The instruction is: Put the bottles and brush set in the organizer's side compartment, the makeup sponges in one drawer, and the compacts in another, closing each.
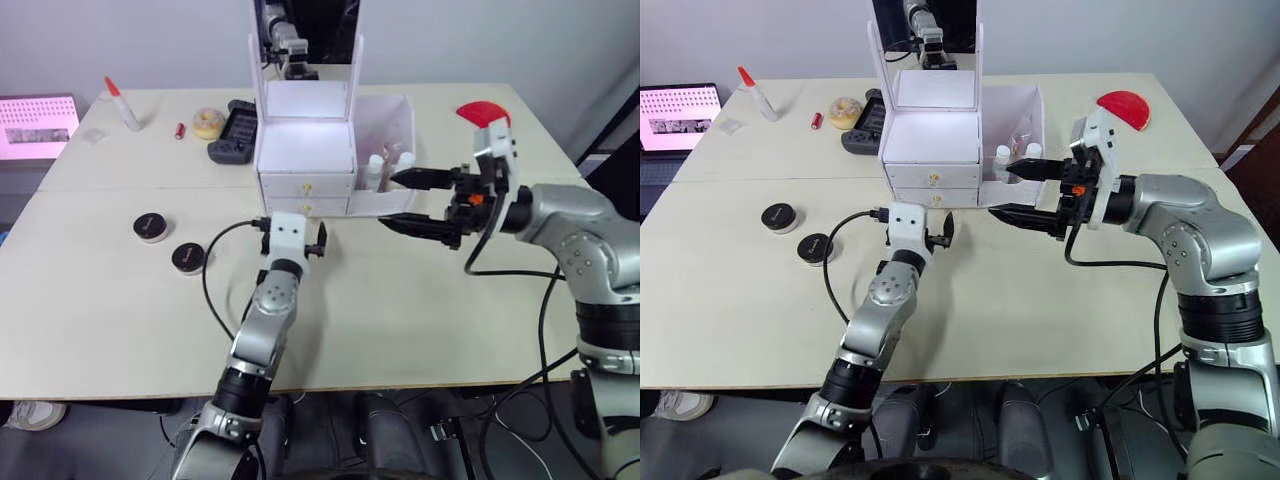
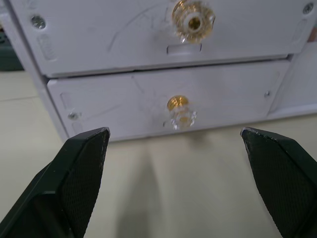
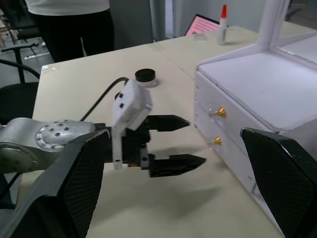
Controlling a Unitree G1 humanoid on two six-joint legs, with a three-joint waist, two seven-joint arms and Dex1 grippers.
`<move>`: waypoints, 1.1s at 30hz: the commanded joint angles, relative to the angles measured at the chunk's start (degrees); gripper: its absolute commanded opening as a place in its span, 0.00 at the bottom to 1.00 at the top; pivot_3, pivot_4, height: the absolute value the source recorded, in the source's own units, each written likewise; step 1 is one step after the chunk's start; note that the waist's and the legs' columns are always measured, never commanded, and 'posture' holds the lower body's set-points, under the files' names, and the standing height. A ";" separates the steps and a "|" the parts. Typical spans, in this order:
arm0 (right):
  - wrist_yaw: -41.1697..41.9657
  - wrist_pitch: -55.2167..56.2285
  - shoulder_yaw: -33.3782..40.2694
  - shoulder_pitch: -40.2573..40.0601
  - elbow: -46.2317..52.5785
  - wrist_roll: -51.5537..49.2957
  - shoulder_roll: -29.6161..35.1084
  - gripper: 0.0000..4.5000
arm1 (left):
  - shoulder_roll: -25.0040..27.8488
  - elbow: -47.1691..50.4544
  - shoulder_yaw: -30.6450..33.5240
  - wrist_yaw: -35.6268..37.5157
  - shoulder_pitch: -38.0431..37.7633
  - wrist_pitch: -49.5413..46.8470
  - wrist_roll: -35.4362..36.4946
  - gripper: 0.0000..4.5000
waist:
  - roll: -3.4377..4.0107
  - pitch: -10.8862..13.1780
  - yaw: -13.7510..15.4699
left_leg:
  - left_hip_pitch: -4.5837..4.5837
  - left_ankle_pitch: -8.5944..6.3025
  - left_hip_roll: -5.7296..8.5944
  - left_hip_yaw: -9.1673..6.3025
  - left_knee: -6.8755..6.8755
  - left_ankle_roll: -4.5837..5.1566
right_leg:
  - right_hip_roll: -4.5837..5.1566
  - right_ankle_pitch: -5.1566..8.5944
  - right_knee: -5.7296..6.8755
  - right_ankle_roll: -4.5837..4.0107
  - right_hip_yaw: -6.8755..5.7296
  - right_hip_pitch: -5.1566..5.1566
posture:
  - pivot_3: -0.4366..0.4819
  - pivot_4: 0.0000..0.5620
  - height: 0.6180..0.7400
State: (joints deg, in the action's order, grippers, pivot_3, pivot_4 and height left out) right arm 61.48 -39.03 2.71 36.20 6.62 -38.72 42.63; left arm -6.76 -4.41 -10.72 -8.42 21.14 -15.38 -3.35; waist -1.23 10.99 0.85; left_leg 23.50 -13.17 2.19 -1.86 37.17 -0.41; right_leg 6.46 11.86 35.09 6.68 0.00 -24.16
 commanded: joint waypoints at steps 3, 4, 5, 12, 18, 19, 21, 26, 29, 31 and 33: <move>0.60 1.39 0.85 1.73 -0.07 0.35 -0.47 1.00 | -1.87 -3.92 -0.09 -0.72 3.07 4.45 -1.42 0.99 | 0.00 0.00 -0.02 | 0.01 0.00 0.01 0.00 0.00 0.00 | 0.00 -0.03 -0.01 0.05 0.00 0.00 | 0.48 0.27 0.97; 0.48 1.42 0.97 1.65 0.07 0.32 -0.51 1.00 | -2.17 -4.80 0.32 -0.86 3.42 4.87 -1.20 0.99 | 0.00 0.00 -0.07 | 0.01 0.00 0.01 -0.01 -0.01 0.00 | 0.00 -0.06 0.00 0.11 0.00 -0.01 | 0.48 0.27 0.97; 0.32 1.43 1.10 1.53 0.23 0.30 -0.52 1.00 | -2.21 -5.57 0.60 -1.26 3.77 5.12 -1.44 0.99 | 0.00 0.00 -0.04 | 0.01 0.00 0.01 -0.01 -0.01 0.00 | 0.00 -0.06 0.00 0.11 0.00 -0.01 | 0.48 0.27 0.97; -0.22 1.30 1.68 0.72 1.10 0.11 -0.37 1.00 | -3.11 -9.47 2.03 -1.50 5.70 7.44 -1.37 0.99 | 0.00 0.00 -0.02 | 0.02 0.00 0.01 -0.02 -0.01 0.00 | 0.00 -0.06 -0.01 0.12 -0.02 -0.01 | 0.48 0.27 0.97; -0.59 1.13 2.21 -0.18 1.90 -0.05 0.00 1.00 | -3.58 -12.07 2.47 -1.73 6.89 8.66 -1.66 0.99 | -0.01 0.00 -0.02 | 0.02 0.00 0.02 -0.02 -0.01 0.00 | 0.00 -0.07 -0.01 0.12 -0.03 -0.02 | 0.48 0.27 0.97; -0.63 1.05 2.31 -0.24 2.03 -0.11 0.05 1.00 | -3.54 -12.27 2.48 -1.75 6.90 8.68 -1.72 0.94 | -0.01 0.00 -0.02 | 0.02 0.00 0.02 -0.02 -0.01 0.00 | 0.00 -0.07 -0.01 0.12 -0.03 -0.01 | 0.48 0.27 0.97; -0.78 0.86 2.52 -0.33 2.37 -0.29 0.11 1.00 | -3.51 -12.41 2.58 -1.62 6.86 8.77 -1.60 0.80 | -0.01 0.00 -0.04 | 0.02 0.00 0.02 -0.02 -0.01 0.00 | 0.00 -0.07 -0.01 0.13 -0.03 -0.02 | 0.48 0.27 0.97; -1.10 0.58 2.85 -0.56 2.88 -0.46 0.19 1.00 | -3.53 -13.15 2.84 -1.55 7.26 8.70 -1.42 0.21 | -0.01 0.00 -0.02 | 0.02 0.00 0.02 -0.02 -0.01 0.00 | 0.00 -0.07 -0.01 0.13 -0.03 -0.02 | 0.48 0.27 0.97; -1.15 0.52 2.99 -0.67 2.90 -0.47 0.29 1.00 | -3.50 -13.13 2.87 -1.39 7.27 8.81 -1.59 0.06 | -0.01 0.01 0.03 | 0.03 0.00 0.02 -0.02 -0.01 0.00 | 0.00 -0.07 -0.01 0.13 -0.04 -0.01 | 0.48 0.27 0.97; -1.22 0.49 2.99 -0.71 2.93 -0.43 0.29 1.00 | -3.51 -13.14 2.85 -1.34 7.26 8.67 -1.63 0.06 | -0.01 0.01 0.01 | 0.04 0.00 0.02 -0.02 -0.01 0.00 | 0.01 -0.07 -0.02 0.13 -0.03 -0.01 | 0.48 0.27 0.97; -1.33 0.47 2.94 -0.65 2.99 -0.39 0.21 1.00 | -3.50 -13.06 2.74 -1.20 7.16 8.44 -1.66 0.06 | -0.01 0.01 0.01 | 0.04 0.00 0.02 -0.03 -0.01 0.00 | 0.00 -0.07 -0.02 0.13 -0.04 -0.02 | 0.48 0.27 0.97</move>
State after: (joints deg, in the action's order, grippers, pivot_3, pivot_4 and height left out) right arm 60.39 -38.83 3.64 35.17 7.69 -38.49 42.18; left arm -9.66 -18.13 -7.63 -10.00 27.42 -7.94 -4.51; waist -1.24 10.99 0.86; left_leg 23.54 -13.17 2.21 -1.89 37.16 -0.41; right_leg 6.46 11.79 35.07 6.82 -0.04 -24.17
